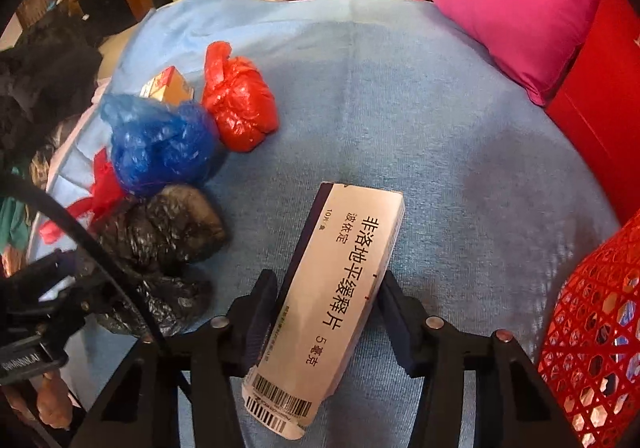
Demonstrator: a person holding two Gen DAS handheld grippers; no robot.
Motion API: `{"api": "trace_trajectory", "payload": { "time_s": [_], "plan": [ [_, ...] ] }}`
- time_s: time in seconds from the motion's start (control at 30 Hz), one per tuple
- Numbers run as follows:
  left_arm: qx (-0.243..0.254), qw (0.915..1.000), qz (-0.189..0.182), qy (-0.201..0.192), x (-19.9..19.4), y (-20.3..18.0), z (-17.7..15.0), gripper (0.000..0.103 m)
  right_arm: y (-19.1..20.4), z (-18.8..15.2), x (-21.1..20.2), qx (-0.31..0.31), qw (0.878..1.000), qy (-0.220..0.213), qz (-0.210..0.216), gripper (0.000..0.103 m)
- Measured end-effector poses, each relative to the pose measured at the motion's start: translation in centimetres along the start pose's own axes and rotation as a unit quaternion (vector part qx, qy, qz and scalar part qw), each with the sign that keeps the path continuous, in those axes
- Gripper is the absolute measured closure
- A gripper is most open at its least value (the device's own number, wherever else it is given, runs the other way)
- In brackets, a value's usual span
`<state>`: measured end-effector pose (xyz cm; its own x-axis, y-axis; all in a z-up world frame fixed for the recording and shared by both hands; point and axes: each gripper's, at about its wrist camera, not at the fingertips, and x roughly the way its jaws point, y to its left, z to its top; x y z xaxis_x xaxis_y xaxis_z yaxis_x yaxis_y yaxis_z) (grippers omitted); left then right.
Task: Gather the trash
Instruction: 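Carry the black bag and white box over the red basket with both grippers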
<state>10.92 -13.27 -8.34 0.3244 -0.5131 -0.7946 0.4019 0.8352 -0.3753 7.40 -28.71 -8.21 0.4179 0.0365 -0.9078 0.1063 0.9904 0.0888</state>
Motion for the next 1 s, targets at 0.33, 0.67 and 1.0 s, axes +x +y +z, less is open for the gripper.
{"api": "trace_trajectory", "payload": {
  "time_s": [0.33,0.67,1.0],
  "plan": [
    [0.030,0.9994,0.003,-0.018,0.0,-1.6,-0.6,0.068,-1.5,-0.1,-1.5,0.011,0.999,-0.031,0.011,0.061],
    [0.043,0.9928,-0.018,-0.111,-4.9,-3.1,-0.8,0.070,-2.4,-1.4,-7.0,0.013,0.993,-0.106,0.047,0.061],
    [0.098,0.9662,-0.059,-0.231,-10.1,-5.7,-1.6,0.070,-2.9,-2.8,-13.0,0.021,0.969,-0.232,0.081,0.061]
  ]
}}
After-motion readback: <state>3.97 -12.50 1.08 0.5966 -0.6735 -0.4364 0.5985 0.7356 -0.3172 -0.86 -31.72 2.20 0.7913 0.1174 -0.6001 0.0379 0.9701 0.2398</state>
